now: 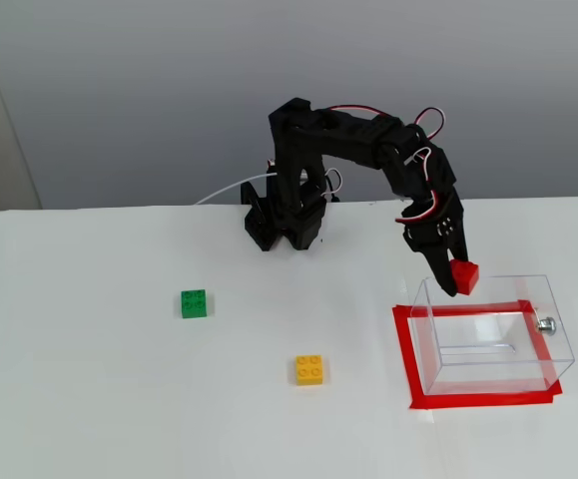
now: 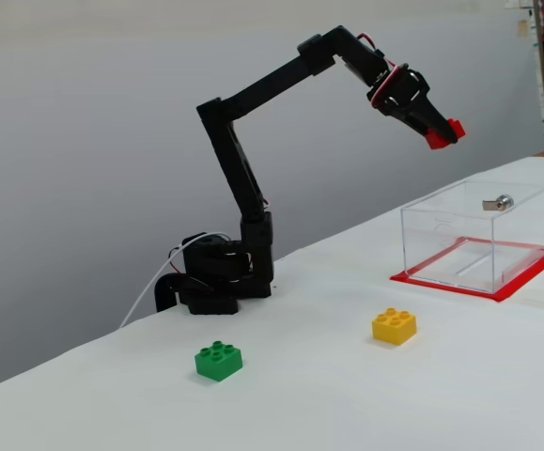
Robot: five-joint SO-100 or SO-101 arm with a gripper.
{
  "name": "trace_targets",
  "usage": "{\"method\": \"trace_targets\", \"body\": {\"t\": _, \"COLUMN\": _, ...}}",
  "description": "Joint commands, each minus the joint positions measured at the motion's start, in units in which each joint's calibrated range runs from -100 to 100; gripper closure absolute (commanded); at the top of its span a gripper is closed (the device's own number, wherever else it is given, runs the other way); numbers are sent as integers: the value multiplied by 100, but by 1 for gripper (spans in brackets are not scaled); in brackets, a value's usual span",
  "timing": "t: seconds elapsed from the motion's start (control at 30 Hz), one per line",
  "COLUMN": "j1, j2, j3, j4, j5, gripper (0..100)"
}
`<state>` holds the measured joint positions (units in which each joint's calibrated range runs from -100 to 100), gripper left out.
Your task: Pick the red lego brick and place it into the transparent box
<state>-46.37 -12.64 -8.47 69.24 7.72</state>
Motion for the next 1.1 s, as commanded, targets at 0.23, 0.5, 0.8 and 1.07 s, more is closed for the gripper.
{"method": "trace_targets", "body": {"t": 0.23, "j1": -454, "j2": 1362, "j3": -1305, "j4": -22, "j5": -208, "gripper": 84}}
{"method": "trace_targets", "body": {"t": 0.5, "j1": -720, "j2": 1939, "j3": -1531, "j4": -109, "j5": -213, "gripper": 84}}
{"method": "trace_targets", "body": {"t": 0.8, "j1": -912, "j2": 2355, "j3": -1522, "j4": -344, "j5": -208, "gripper": 84}}
{"method": "trace_targets", "body": {"t": 1.07, "j1": -934, "j2": 2465, "j3": -1513, "j4": -570, "j5": -213, "gripper": 83}}
